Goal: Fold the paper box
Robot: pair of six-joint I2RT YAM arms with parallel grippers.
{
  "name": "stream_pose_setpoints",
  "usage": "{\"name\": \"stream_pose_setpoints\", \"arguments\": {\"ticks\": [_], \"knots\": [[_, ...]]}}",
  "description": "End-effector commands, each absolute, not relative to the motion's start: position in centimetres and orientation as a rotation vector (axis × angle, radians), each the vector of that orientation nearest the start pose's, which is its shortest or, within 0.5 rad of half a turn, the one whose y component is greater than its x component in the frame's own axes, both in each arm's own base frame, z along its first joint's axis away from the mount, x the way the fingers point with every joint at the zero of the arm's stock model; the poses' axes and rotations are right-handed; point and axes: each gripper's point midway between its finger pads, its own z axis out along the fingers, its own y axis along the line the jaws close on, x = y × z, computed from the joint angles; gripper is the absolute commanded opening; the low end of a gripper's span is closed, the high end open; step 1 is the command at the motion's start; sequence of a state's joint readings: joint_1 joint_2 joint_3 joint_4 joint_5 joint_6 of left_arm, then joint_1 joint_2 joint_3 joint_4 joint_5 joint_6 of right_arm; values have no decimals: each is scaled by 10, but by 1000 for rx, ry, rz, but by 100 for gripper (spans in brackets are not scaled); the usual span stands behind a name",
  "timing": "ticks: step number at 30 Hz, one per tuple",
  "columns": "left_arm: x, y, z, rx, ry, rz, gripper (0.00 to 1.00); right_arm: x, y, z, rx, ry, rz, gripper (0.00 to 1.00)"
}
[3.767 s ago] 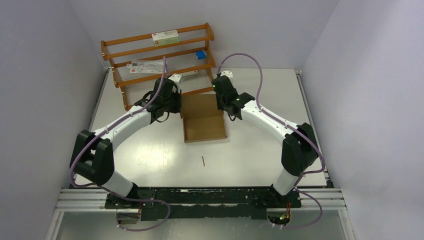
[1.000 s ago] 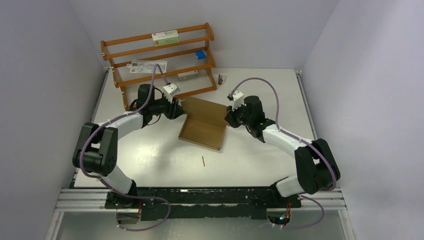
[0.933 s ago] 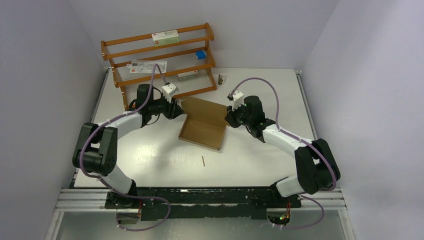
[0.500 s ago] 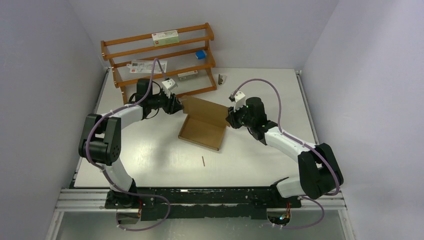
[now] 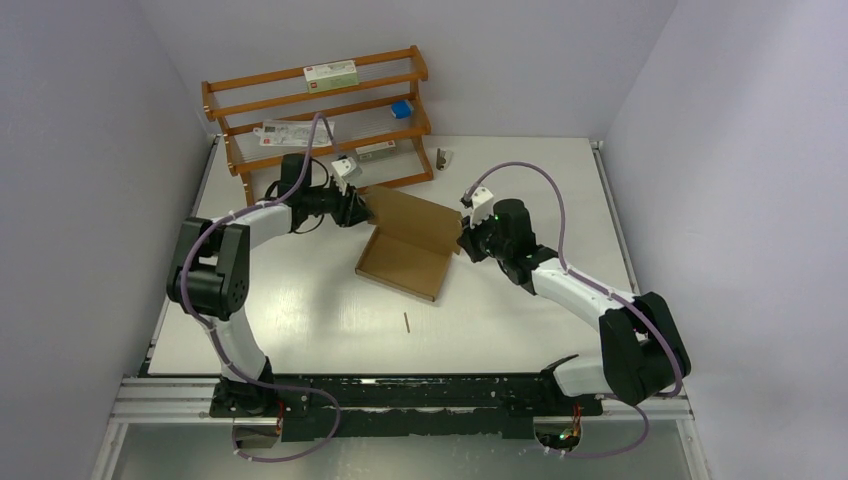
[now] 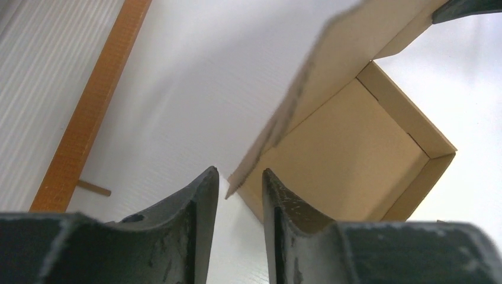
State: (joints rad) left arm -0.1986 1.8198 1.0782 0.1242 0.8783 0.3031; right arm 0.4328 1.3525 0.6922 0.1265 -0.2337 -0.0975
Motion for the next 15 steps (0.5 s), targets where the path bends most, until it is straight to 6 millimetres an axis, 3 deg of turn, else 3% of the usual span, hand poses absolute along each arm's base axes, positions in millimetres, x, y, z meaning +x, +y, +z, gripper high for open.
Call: {"name": "stream_pose_setpoints", "arguments": {"ticks": [1, 6, 15], "knots": [[408, -228, 110, 1051, 1746, -938, 35, 335, 192, 110, -700, 2002, 435, 0], [402, -230, 107, 1021, 1774, -895, 11, 340, 201, 114, -707, 2003, 467, 0], [404, -231, 118, 973, 1754, -829, 7, 347, 204, 116, -712, 1991, 458, 0]]}}
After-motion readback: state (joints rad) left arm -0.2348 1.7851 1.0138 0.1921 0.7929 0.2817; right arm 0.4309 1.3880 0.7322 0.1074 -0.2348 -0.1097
